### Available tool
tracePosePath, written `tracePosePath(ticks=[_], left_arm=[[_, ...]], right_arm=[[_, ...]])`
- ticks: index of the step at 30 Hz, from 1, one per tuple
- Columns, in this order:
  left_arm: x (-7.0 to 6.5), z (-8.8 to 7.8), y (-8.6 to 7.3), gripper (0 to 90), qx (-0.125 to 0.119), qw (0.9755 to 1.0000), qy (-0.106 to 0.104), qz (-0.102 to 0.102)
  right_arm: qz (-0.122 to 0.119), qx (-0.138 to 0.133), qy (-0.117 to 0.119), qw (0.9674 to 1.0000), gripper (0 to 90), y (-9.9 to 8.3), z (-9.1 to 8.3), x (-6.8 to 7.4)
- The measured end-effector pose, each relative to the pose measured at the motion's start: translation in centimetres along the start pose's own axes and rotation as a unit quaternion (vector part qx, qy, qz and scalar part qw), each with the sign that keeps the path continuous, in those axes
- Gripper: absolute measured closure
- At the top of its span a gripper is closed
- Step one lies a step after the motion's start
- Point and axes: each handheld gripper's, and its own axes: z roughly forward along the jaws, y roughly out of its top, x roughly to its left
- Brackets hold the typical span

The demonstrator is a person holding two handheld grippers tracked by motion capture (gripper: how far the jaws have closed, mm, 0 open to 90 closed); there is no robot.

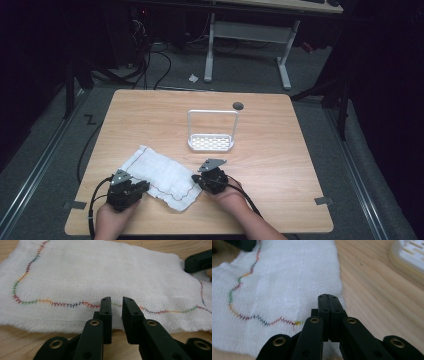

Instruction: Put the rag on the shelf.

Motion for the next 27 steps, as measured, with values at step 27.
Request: tracePosePath(ticks=[27], left_arm=[[-6.2,2.4,0.0,77.4,-0.001,0.9954,-0.059,0.075]], right_arm=[[0.003,-0.010,-0.027,0.9996,89.8,2.5,-0.4,-2.1]])
